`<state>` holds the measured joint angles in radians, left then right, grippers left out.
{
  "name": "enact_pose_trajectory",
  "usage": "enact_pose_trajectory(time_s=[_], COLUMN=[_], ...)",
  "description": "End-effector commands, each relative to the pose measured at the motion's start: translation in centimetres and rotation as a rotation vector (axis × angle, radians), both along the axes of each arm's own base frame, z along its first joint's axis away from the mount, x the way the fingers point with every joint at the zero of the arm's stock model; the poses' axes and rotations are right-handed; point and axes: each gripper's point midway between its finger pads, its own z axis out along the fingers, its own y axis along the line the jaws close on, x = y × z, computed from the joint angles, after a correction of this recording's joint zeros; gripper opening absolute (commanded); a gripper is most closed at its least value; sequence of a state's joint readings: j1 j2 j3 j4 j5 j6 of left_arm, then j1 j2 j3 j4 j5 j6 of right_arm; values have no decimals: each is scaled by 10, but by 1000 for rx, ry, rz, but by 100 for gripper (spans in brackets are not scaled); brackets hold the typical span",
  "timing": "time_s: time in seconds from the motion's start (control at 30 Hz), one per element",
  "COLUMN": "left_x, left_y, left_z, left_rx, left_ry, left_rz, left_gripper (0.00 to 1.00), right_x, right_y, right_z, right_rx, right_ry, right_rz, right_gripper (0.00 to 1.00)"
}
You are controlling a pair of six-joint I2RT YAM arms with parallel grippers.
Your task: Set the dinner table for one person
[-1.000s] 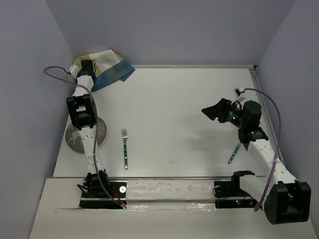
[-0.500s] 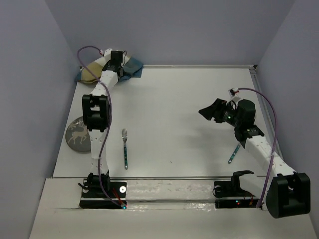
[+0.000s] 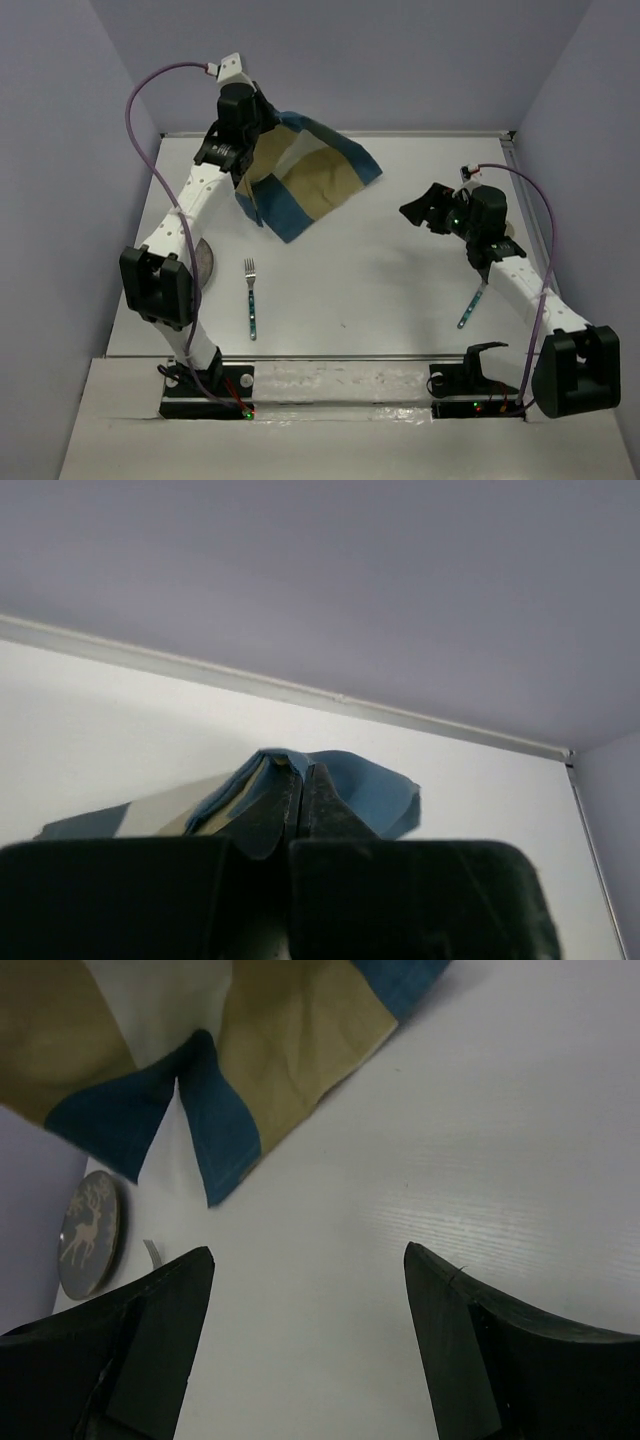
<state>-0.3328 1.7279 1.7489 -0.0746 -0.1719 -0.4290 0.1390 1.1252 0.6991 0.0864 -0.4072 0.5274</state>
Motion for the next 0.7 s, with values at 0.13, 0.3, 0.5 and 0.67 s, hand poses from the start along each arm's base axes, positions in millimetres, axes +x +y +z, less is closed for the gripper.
enact_pose_trajectory(time_s=[0.13,0.3,0.5,0.67], left_x=[-52,-82,-87,-87], left_y=[4,1,-1,-3], left_z=[-63,-95,-109,-100], left_rx=[-147,-211,-205,-230], left_ry=[35,53,74,48], left_rz=[-38,-81,-103,-107], left_gripper=[0,0,0,0], right_x=[57,91,118,135], right_y=[-1,16,43,33], right_z=[31,-12,-58,-96], right_rx=[45,57,-8,-88], right_ry=[-73,42,116,168], right_rz=[-170,-232,-239,-307], right_gripper=[83,79,67,66])
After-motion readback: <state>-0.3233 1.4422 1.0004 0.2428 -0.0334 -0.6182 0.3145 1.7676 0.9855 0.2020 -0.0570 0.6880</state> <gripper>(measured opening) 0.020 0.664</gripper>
